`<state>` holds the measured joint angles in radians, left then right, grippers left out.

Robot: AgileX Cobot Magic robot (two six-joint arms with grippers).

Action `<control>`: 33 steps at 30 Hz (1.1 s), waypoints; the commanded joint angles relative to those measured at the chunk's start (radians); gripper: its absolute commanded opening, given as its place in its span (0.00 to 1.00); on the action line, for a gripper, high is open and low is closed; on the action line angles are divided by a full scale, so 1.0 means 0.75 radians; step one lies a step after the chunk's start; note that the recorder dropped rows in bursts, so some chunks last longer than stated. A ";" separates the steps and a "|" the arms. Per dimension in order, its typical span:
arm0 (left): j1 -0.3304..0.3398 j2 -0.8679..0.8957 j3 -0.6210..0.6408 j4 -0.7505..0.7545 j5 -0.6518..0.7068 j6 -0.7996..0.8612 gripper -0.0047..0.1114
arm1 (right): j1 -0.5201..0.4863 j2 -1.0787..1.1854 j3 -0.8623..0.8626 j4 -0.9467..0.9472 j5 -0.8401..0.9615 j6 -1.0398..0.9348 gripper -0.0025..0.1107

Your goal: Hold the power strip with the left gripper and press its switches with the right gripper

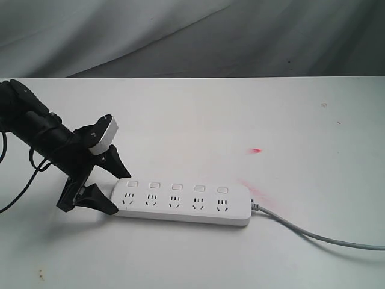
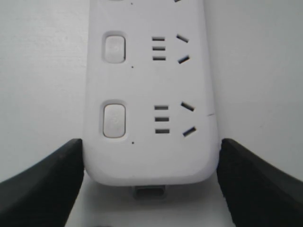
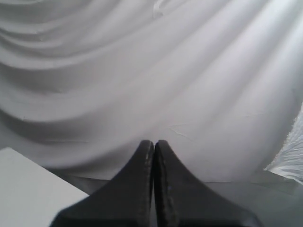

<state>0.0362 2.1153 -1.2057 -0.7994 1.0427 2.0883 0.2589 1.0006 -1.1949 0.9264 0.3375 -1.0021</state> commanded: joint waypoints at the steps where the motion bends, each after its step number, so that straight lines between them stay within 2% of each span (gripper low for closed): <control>1: -0.007 0.004 -0.005 0.005 0.006 0.007 0.06 | -0.045 -0.107 -0.001 0.025 -0.029 0.259 0.02; 6: -0.007 0.004 -0.005 0.005 0.006 0.007 0.06 | -0.170 -0.245 0.068 -0.224 0.005 0.654 0.02; 11: -0.007 0.004 -0.005 0.005 0.006 0.007 0.06 | -0.297 -0.389 0.260 -0.581 0.111 1.031 0.02; 15: -0.007 0.004 -0.005 0.005 0.006 0.007 0.06 | -0.333 -0.499 0.433 -0.810 0.182 1.223 0.02; 28: -0.007 0.004 -0.005 0.005 0.006 0.007 0.06 | -0.333 -0.898 0.957 -1.084 0.184 1.251 0.02; 33: -0.007 0.004 -0.005 0.005 0.006 0.007 0.06 | -0.333 -1.047 1.126 -1.164 0.184 1.370 0.02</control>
<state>0.0362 2.1153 -1.2057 -0.7994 1.0427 2.0883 0.0181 0.2687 -0.4074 0.0974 0.4793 -0.0179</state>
